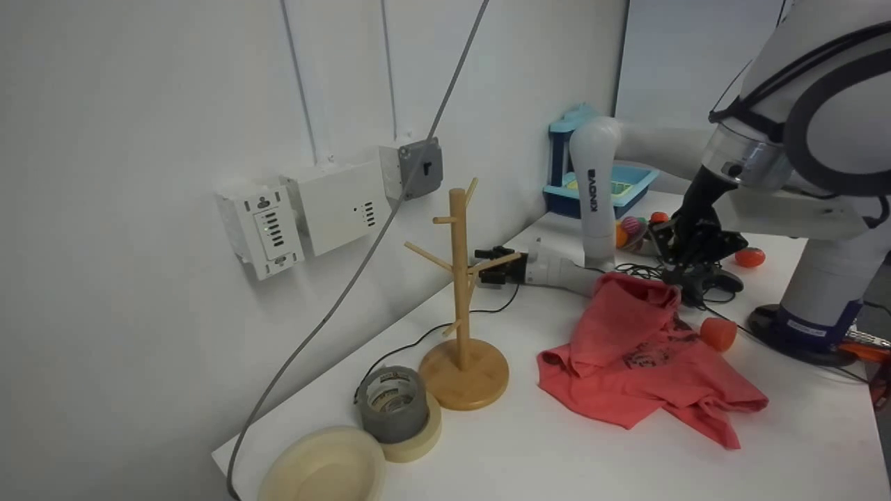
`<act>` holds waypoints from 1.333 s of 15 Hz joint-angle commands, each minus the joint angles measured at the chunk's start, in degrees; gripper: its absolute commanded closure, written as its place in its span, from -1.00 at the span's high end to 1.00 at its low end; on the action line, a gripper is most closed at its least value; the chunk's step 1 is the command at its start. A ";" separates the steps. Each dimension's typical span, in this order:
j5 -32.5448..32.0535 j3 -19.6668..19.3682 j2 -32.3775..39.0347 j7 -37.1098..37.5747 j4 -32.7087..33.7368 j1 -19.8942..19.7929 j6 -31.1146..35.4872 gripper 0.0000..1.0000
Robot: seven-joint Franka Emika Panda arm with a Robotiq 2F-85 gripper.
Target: Fold the sweatshirt on the table then unfold it
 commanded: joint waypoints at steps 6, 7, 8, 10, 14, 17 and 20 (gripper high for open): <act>-8.93 -6.76 14.63 19.24 2.67 5.34 10.95 -1.00; -9.36 -8.27 15.83 20.75 2.94 6.42 11.09 -1.00; -10.25 -10.33 16.91 22.46 3.19 7.82 10.99 -1.00; -11.10 -13.64 18.55 25.11 3.82 10.04 10.11 -1.00; -11.62 -17.57 20.05 28.20 4.56 12.46 6.84 -1.00; -12.93 -19.03 19.72 30.03 3.57 13.30 3.72 -1.00; -14.61 -18.48 19.39 31.38 2.77 12.61 1.12 -1.00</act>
